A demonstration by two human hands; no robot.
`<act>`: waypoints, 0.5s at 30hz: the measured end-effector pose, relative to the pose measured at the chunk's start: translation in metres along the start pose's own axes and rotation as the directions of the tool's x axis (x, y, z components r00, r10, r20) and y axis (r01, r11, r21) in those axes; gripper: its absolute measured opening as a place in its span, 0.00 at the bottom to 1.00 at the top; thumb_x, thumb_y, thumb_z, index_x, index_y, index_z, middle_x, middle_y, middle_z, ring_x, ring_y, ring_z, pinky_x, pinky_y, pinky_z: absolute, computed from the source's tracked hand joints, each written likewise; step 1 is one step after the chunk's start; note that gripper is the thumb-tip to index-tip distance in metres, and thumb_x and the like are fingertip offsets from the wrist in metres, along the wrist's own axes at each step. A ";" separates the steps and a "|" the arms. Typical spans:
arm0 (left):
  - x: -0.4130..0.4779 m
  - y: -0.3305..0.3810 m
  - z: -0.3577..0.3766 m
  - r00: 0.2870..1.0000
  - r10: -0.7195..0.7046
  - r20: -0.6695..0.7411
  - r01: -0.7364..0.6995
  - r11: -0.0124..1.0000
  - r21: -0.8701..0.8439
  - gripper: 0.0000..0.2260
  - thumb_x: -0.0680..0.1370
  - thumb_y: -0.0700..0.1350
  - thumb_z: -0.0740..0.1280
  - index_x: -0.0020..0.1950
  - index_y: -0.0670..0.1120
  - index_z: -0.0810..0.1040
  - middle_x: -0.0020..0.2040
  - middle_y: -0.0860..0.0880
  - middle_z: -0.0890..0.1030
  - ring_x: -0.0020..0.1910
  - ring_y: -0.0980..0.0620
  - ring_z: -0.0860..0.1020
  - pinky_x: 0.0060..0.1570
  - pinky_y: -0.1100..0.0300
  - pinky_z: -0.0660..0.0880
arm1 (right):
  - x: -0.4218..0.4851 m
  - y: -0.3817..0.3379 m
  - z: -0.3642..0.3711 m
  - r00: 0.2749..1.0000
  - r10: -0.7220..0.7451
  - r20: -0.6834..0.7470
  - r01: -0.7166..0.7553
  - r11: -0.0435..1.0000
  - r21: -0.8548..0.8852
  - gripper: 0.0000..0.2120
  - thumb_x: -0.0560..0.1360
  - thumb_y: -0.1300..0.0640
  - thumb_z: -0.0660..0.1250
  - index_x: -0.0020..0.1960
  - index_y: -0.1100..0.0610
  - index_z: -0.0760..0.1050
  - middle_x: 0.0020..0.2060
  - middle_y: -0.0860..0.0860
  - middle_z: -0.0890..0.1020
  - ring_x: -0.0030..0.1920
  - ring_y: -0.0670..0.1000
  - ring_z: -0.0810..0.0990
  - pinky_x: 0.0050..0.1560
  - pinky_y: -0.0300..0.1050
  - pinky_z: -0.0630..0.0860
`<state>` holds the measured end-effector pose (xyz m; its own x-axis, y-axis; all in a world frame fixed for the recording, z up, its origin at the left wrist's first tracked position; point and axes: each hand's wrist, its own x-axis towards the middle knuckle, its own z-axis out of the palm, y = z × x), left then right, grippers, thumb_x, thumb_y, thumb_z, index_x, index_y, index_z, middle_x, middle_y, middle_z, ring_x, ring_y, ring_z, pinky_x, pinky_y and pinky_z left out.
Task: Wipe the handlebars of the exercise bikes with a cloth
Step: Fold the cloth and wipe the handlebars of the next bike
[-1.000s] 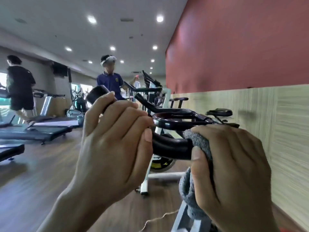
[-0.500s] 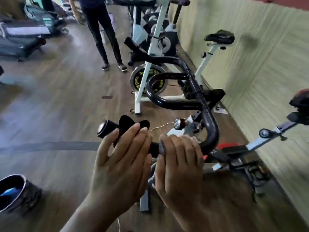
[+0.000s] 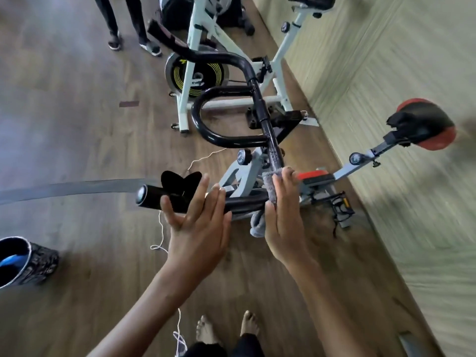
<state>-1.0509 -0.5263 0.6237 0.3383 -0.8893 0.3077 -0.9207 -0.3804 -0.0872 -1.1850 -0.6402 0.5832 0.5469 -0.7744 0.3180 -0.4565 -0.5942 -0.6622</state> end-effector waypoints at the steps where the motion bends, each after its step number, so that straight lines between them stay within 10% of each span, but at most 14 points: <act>1: 0.000 0.000 0.001 1.000 0.003 0.000 -0.003 1.000 -0.002 0.18 0.82 0.48 0.55 0.65 0.41 0.77 0.64 0.48 0.79 0.75 0.49 0.64 0.68 0.35 0.33 | 0.007 0.001 -0.006 1.000 -0.001 0.031 0.002 0.999 -0.039 0.24 0.82 0.57 0.48 0.75 0.65 0.58 0.78 0.57 0.54 0.79 0.55 0.47 0.78 0.46 0.47; 7: 0.000 -0.001 0.002 1.000 0.003 0.008 -0.003 1.000 -0.004 0.18 0.82 0.48 0.55 0.65 0.42 0.77 0.65 0.49 0.78 0.75 0.49 0.64 0.68 0.37 0.30 | 0.098 -0.005 -0.024 0.913 0.176 0.368 -0.065 0.953 -0.294 0.23 0.84 0.56 0.47 0.78 0.58 0.51 0.79 0.51 0.45 0.78 0.52 0.39 0.78 0.49 0.43; 15: 0.000 0.000 0.004 0.999 -0.014 0.036 0.015 1.000 -0.012 0.19 0.82 0.47 0.53 0.65 0.42 0.76 0.65 0.48 0.78 0.74 0.50 0.63 0.69 0.38 0.29 | 0.055 -0.028 -0.020 0.945 0.248 0.214 -0.171 0.931 -0.324 0.24 0.83 0.56 0.47 0.78 0.59 0.50 0.79 0.55 0.44 0.78 0.55 0.39 0.73 0.42 0.38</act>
<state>-1.0506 -0.5269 0.6201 0.3581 -0.8924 0.2745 -0.9180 -0.3903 -0.0711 -1.1566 -0.6702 0.6330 0.5541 -0.8324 -0.0091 -0.7452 -0.4912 -0.4510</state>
